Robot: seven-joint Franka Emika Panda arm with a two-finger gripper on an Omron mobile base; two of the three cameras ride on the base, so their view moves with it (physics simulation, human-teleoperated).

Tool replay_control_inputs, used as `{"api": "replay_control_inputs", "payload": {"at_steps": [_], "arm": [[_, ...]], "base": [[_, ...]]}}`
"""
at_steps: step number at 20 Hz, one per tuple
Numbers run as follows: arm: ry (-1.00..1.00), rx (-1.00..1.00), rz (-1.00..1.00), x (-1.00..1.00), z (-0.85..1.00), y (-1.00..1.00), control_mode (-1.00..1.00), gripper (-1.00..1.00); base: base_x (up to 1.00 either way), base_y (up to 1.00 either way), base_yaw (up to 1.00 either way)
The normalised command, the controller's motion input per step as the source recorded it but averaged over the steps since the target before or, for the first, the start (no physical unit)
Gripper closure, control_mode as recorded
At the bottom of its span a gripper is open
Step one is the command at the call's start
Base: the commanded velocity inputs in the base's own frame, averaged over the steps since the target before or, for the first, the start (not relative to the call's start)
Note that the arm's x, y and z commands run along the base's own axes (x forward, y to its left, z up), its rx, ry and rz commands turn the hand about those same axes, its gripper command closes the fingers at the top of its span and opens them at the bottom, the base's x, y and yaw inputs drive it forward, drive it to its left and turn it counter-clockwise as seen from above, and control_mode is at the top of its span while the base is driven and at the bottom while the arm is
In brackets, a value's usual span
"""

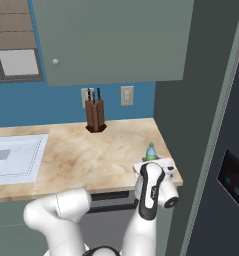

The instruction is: Take the bottled waters from the counter and place them in the freezer to freeze. Close the freezer door after placing the bottles.

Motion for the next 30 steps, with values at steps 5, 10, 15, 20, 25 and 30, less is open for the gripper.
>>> {"api": "replay_control_inputs", "payload": {"at_steps": [5,10,15,20,25,30], "arm": [[-0.02,0.00,-0.04,-0.42,0.29,-0.06,-1.00,1.00],[-0.06,0.04,-0.10,-0.94,0.52,0.22,-1.00,1.00],[0.00,0.02,0.04,-0.99,0.65,0.67,-1.00,1.00],[0.00,0.00,0.34,-0.99,0.65,0.52,-1.00,1.00],[0.00,0.00,0.53,-0.78,0.68,0.44,-1.00,1.00],[-0.01,0.00,0.51,-0.39,0.85,0.26,-1.00,1.00]], "base": [[0.00,0.00,0.00],[0.00,0.00,0.00],[0.00,0.00,0.00],[0.00,0.00,0.00],[0.00,0.00,0.00],[0.00,0.00,0.00]]}}
